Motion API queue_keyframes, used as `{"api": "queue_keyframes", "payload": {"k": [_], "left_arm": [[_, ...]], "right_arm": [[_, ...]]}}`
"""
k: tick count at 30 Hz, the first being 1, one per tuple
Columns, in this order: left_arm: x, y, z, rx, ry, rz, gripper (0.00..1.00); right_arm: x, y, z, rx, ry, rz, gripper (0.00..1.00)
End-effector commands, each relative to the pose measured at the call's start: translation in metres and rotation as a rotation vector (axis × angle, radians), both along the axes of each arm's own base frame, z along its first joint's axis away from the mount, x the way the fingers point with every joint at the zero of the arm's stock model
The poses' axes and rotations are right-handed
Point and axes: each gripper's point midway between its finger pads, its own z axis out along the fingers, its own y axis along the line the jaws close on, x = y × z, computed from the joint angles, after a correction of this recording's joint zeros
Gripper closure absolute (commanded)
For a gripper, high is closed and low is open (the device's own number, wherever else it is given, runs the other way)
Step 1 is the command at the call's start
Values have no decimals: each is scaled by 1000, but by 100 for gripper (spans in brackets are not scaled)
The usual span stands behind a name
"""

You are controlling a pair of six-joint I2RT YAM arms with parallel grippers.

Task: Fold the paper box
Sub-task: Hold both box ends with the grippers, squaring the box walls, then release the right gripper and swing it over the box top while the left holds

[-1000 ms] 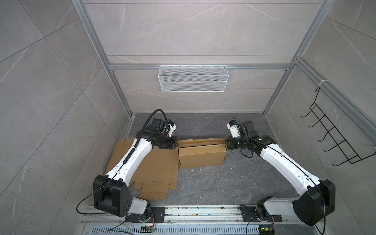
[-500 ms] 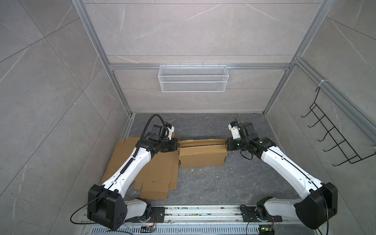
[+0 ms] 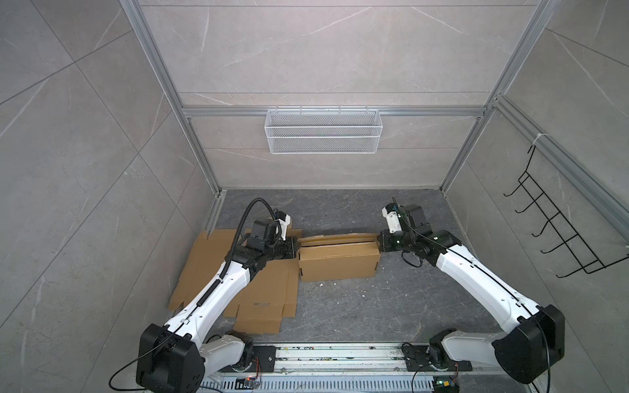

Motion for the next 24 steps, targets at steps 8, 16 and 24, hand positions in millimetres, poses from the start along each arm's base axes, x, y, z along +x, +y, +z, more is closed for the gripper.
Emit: {"api": "queue_keyframes", "payload": {"k": [8,16,24], "left_arm": [[-32,6,-46,109,108,-25,100],[-34,7,-47,122,105,-25,100],[-35,6,-49,127,104,-29,100]], "right_arm": [[-20,11,-2,61,84,37,85],[-25,14,22,119,61,98,59],[-38,-18,67,-130,-140,236,42]]}}
